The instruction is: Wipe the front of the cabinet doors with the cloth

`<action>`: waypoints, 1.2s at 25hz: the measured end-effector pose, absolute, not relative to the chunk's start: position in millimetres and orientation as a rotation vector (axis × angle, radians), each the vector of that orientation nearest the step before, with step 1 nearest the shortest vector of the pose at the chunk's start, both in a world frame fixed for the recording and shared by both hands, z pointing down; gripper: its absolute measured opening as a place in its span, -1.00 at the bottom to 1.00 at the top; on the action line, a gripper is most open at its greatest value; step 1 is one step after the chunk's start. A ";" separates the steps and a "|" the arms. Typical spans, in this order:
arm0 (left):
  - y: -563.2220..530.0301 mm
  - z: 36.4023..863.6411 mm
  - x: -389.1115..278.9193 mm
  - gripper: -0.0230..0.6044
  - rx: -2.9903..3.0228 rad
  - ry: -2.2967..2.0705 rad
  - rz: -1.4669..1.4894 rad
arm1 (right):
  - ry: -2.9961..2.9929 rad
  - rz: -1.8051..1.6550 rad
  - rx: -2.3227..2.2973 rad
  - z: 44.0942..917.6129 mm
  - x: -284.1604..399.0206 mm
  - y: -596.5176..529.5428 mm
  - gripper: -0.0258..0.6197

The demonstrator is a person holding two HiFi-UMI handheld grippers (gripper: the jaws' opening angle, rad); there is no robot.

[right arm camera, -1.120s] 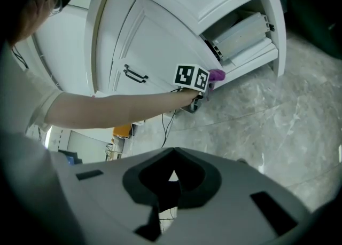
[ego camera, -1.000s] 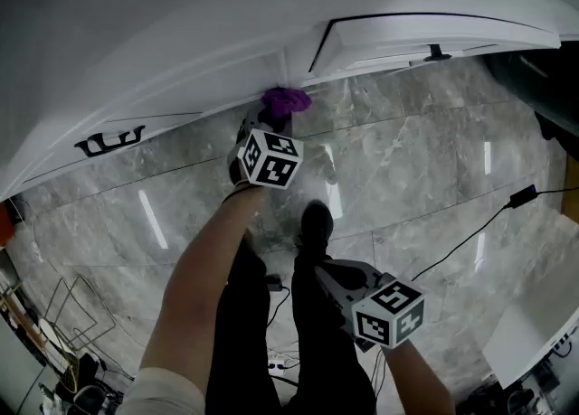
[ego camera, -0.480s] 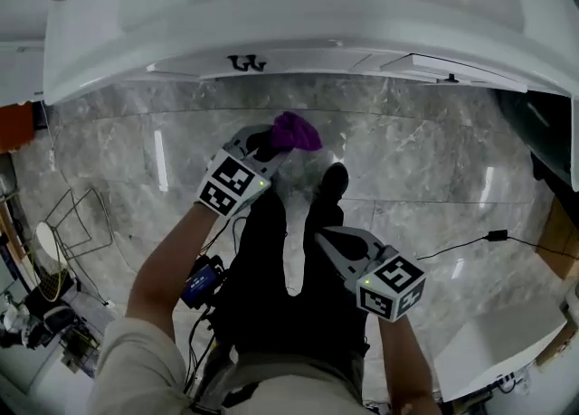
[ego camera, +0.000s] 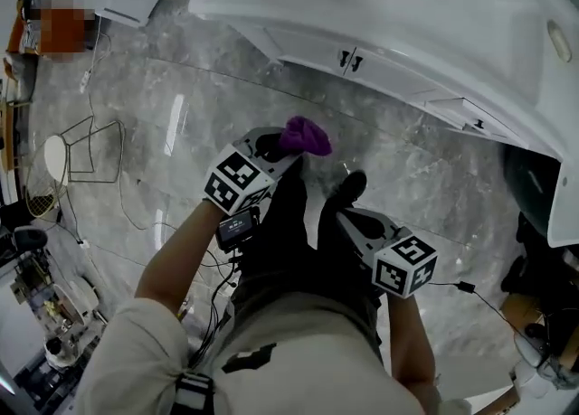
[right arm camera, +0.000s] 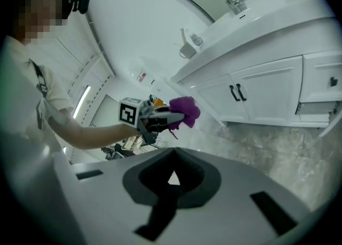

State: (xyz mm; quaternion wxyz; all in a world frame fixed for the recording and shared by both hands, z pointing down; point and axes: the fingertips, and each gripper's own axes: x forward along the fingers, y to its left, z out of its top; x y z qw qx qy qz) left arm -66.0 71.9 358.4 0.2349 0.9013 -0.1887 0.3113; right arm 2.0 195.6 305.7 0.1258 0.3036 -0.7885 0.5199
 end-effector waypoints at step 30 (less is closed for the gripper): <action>26.3 326.3 -336.0 -0.59 2.409 -1.165 0.997 | -2.318 0.997 0.781 198.8 -133.3 126.0 -0.89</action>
